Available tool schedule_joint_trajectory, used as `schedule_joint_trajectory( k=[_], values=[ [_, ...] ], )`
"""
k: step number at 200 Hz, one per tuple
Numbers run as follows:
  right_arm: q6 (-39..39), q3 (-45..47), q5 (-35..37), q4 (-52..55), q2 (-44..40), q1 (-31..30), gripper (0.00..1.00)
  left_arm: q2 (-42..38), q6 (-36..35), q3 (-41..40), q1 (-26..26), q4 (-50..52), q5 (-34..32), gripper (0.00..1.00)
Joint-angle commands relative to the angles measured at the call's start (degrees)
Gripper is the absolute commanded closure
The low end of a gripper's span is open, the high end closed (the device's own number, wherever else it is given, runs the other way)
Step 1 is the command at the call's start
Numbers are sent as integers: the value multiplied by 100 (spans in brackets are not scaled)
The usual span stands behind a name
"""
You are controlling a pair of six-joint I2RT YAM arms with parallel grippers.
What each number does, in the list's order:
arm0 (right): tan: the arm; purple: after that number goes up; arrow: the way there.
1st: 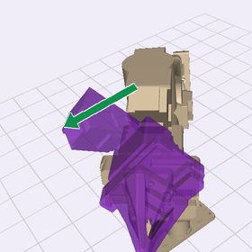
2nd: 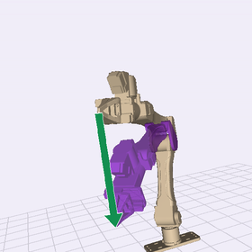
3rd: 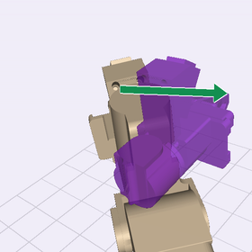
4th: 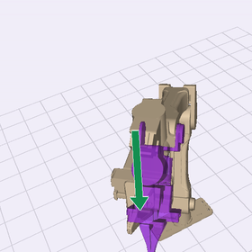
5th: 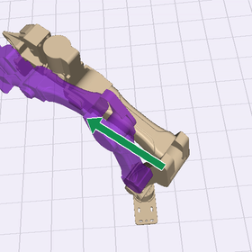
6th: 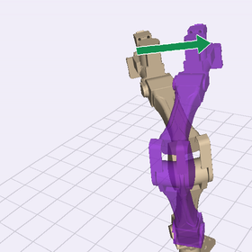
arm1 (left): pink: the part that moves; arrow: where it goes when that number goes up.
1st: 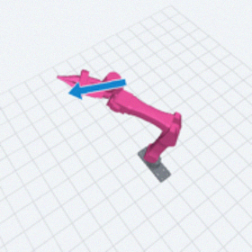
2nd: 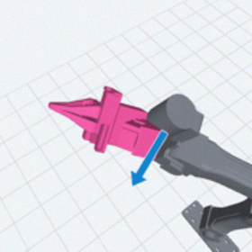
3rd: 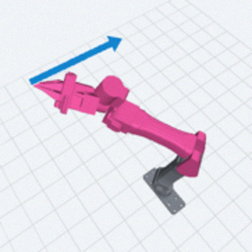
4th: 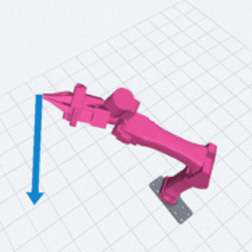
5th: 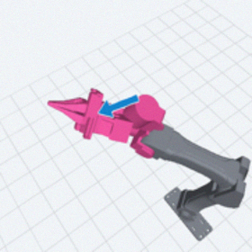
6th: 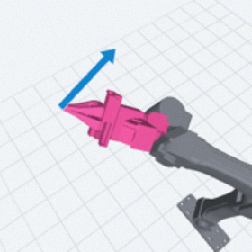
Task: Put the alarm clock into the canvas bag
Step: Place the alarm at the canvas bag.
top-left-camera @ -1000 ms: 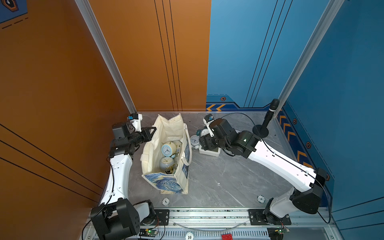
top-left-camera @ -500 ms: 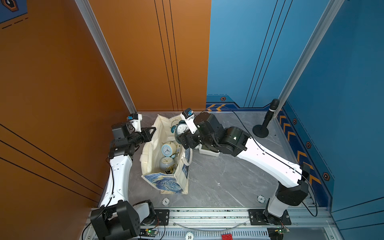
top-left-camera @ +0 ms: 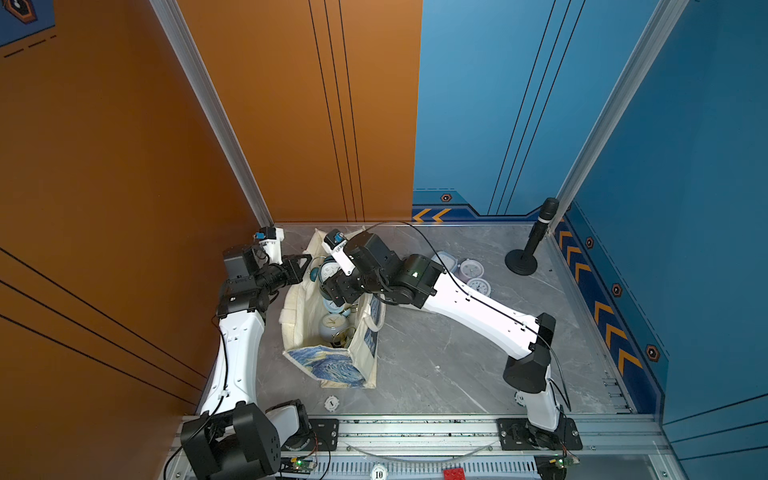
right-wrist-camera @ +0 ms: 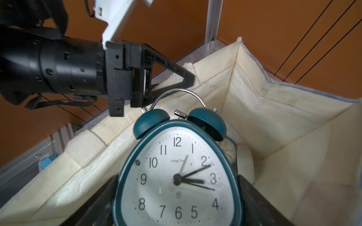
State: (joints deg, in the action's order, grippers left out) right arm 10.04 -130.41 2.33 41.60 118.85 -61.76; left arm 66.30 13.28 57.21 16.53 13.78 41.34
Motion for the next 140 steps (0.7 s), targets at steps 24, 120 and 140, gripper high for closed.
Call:
schedule_joint_trajectory(
  k=[24, 120, 140],
  values=[
    [171, -473, 38, 27, 669, 246, 23, -153, -68, -53, -1, 60, 5, 100],
    [164, -665, 407, 329, 1777, 379, 22, -146, -71, -52, -1, 54, 21, 100],
    [194, -721, 332, 344, 2001, 392, 22, -136, -67, -54, -1, 54, 20, 100]
  ],
)
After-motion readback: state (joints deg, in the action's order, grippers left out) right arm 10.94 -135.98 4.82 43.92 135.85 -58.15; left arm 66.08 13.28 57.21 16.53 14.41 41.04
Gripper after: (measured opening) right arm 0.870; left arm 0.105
